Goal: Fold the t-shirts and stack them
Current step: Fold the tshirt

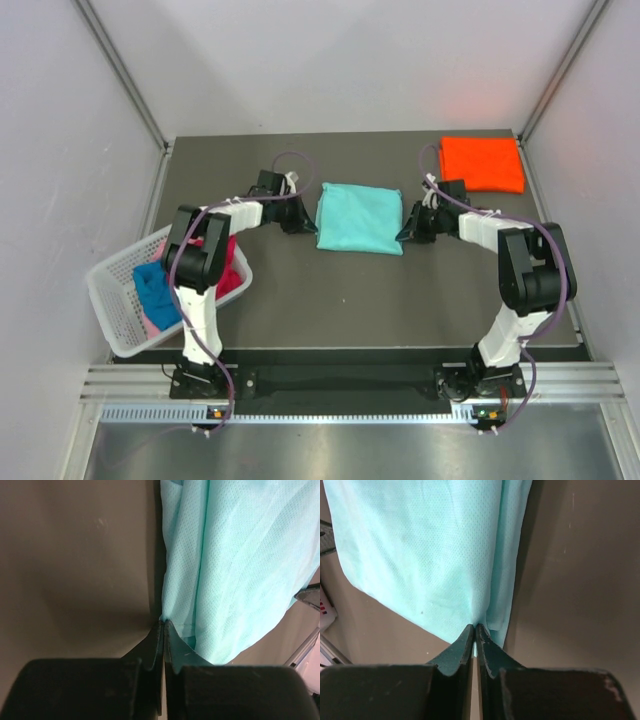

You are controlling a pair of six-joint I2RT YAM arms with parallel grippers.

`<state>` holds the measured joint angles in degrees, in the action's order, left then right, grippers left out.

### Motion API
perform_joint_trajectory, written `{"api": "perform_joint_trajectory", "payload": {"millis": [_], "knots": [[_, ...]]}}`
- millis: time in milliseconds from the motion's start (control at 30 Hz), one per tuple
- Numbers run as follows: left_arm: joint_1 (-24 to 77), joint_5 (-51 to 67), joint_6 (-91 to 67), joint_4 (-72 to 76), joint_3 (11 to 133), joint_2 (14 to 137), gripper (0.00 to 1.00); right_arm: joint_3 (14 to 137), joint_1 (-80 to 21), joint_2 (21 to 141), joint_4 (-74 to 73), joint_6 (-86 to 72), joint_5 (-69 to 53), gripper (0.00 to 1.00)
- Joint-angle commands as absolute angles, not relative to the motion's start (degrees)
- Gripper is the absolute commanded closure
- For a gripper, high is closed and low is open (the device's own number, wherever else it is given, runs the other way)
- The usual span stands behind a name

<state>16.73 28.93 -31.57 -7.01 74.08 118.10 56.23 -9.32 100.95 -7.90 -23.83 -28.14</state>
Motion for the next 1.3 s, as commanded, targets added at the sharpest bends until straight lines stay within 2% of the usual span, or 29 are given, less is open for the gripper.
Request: {"api": "perform_joint_trajectory", "payload": {"millis": [0, 133, 267, 400, 600, 700, 733, 867, 1000, 1167, 1267], "knots": [[18.2, 28.3, -31.5, -8.0, 70.8, 114.4, 1.0, 55.9, -9.6, 99.7, -5.7, -23.6, -27.6, 0.94], [18.5, 29.3, -31.6, -8.0, 68.8, 112.7, 1.0, 57.1, -9.6, 99.1, -9.7, -22.7, -24.4, 0.69], [20.6, 29.2, -34.4, -6.0, 65.0, 108.8, 1.0, 58.4, -9.6, 95.0, -14.3, -22.8, -19.7, 0.59], [24.2, 26.8, -37.9, -4.7, 61.1, 104.9, 0.91, 59.4, -9.8, 90.4, -20.0, -23.2, -15.0, 0.57], [28.7, 24.1, -44.0, -0.5, 54.8, 99.7, 0.87, 56.1, -12.2, 82.1, -20.7, -27.3, -13.8, 0.57], [30.4, 24.4, -44.5, -3.1, 54.8, 97.4, 0.73, 53.7, -17.0, 78.5, -19.1, -28.4, -12.2, 0.57], [30.6, 24.1, -44.6, -4.2, 54.8, 96.7, 0.65, 53.1, -18.5, 77.3, -17.7, -28.5, -11.4, 0.57], [30.1, 20.8, -42.6, -9.3, 55.6, 92.6, 0.57, 50.8, -28.0, 76.7, -14.2, -29.3, -8.0, 0.6], [25.9, 17.0, -38.4, -15.7, 61.1, 91.5, 0.57, 50.1, -36.2, 78.7, -11.0, -34.3, -2.7, 0.67], [21.1, 18.0, -34.5, -16.4, 66.6, 94.6, 0.59, 47.6, -47.9, 81.4, -3.2, -41.0, 9.4, 0.64], [20.3, 18.6, -33.0, -14.2, 69.5, 96.9, 0.61, 49.4, -52.5, 85.6, -0.4, -39.9, 15.6, 0.64]]}}
